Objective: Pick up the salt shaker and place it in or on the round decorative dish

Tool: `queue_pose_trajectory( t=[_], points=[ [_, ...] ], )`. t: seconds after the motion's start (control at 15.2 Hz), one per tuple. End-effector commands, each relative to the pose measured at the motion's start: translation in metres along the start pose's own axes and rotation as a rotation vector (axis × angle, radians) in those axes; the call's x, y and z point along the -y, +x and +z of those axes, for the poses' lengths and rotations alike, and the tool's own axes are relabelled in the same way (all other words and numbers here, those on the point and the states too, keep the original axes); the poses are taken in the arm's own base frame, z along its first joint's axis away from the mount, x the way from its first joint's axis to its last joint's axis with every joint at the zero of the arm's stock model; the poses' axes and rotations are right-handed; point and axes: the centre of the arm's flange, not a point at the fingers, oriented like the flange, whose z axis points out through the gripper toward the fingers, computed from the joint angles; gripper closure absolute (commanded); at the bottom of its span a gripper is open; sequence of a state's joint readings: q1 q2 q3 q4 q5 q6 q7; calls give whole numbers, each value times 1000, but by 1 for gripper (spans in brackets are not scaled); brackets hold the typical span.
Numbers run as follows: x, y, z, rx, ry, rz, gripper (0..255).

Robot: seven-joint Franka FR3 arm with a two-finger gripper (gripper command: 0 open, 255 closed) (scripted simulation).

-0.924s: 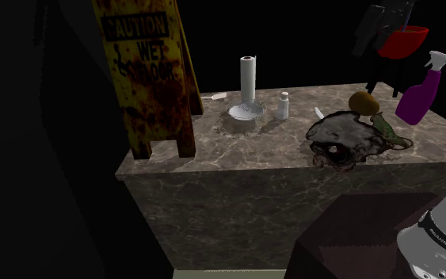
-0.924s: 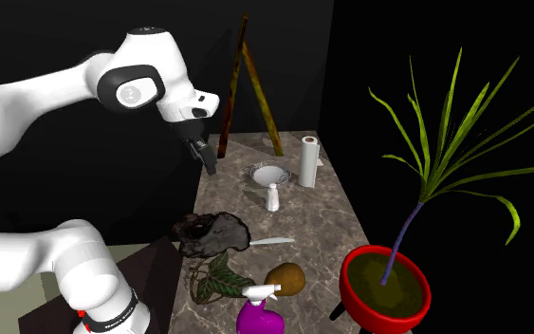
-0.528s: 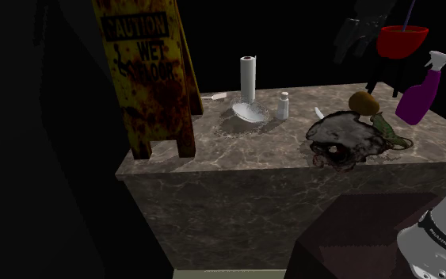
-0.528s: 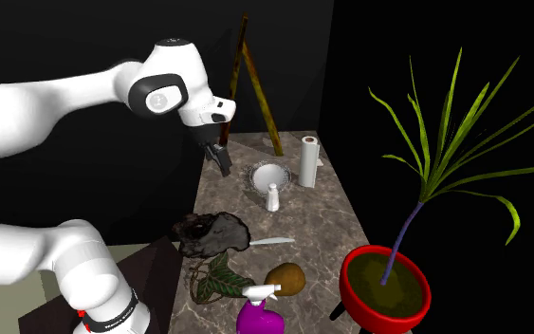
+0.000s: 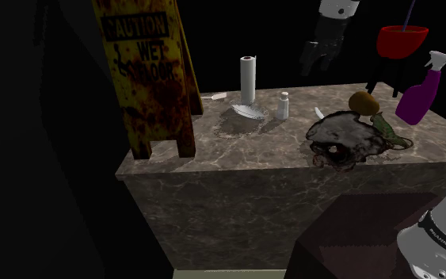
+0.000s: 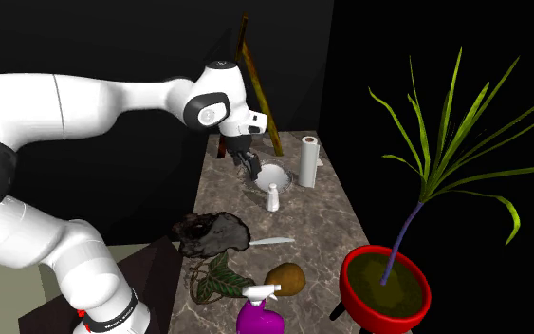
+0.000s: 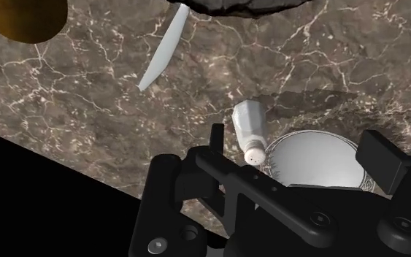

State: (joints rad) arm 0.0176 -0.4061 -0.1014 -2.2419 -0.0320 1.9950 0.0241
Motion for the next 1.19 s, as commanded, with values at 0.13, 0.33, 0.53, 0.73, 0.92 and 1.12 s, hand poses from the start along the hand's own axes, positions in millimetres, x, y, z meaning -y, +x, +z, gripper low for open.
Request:
queue_pose_trajectory(
  t=[0.13,0.33,0.53,0.73,0.92,1.12],
  points=[
    [-3,42,33,12,3,-1,0],
    [-3,73,60,21,6,-1,0],
    [-2,103,88,31,8,-2,0],
    [-2,106,102,32,9,-2,0],
    [-2,106,118,32,9,-2,0],
    [-2,105,131,32,9,-2,0]
  ],
)
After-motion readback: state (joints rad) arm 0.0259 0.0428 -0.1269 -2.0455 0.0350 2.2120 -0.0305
